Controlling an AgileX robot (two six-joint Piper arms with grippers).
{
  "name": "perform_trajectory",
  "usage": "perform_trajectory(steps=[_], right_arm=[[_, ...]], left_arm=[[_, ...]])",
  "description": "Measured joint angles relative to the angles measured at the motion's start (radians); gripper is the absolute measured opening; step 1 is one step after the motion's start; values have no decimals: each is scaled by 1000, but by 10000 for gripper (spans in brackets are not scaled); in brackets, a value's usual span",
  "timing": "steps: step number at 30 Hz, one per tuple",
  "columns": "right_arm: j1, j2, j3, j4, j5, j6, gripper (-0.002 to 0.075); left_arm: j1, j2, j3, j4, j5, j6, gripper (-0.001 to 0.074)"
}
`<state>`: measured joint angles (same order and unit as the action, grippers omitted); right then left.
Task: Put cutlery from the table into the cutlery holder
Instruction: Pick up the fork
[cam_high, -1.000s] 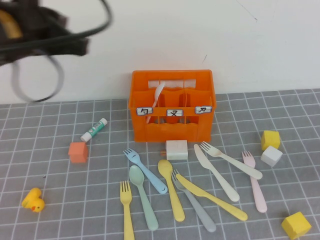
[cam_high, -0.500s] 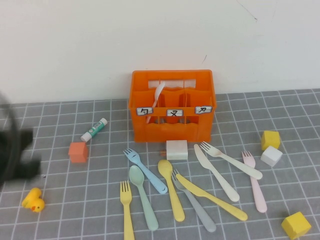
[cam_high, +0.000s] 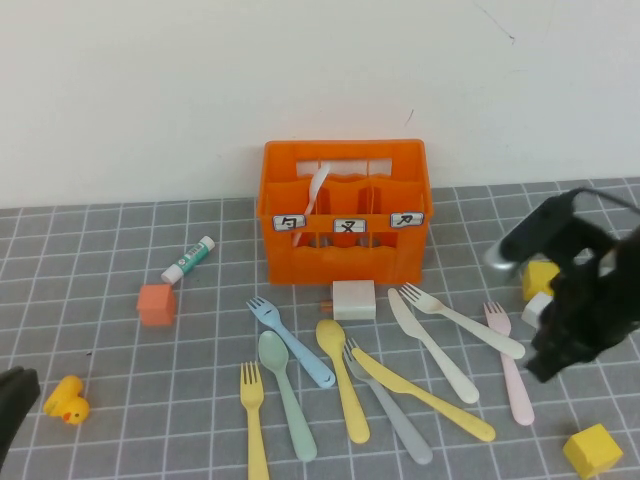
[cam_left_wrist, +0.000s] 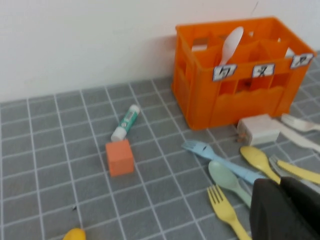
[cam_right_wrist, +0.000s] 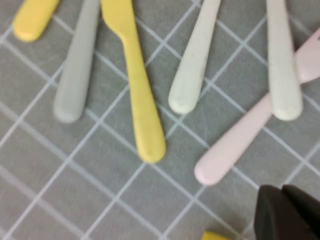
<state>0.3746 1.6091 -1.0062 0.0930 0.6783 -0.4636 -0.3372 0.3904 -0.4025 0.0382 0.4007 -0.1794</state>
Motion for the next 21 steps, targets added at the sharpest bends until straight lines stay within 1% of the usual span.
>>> perform_trajectory(steps=[2,3,5,7,9,11,14,21], right_arm=[[2,64,-13,-5,-15,25,18],[2,96,-25,-9,-20,32,45],[2,152,-44,-21,-41,40,118],[2,206,-59,-48,-91,45,207],[2,247,-71,-79,-155,52,259],[2,280,-88,-93,-214,53,282],[2,323,-130,-99,-261,56,295],[2,410,-211,-105,-247,58,302]], left_arm=[[0,-12,12,0,-22,0,0],[0,-14,14,0,-27,0,0],[0,-17,16,-4,-39,0,0],[0,-18,16,-6,-55,0,0],[0,-18,22,-8,-72,0,0],[0,-18,37,-8,-87,-8,0],[0,-18,58,-8,-106,-21,0],[0,-18,64,-9,-116,-31,0]])
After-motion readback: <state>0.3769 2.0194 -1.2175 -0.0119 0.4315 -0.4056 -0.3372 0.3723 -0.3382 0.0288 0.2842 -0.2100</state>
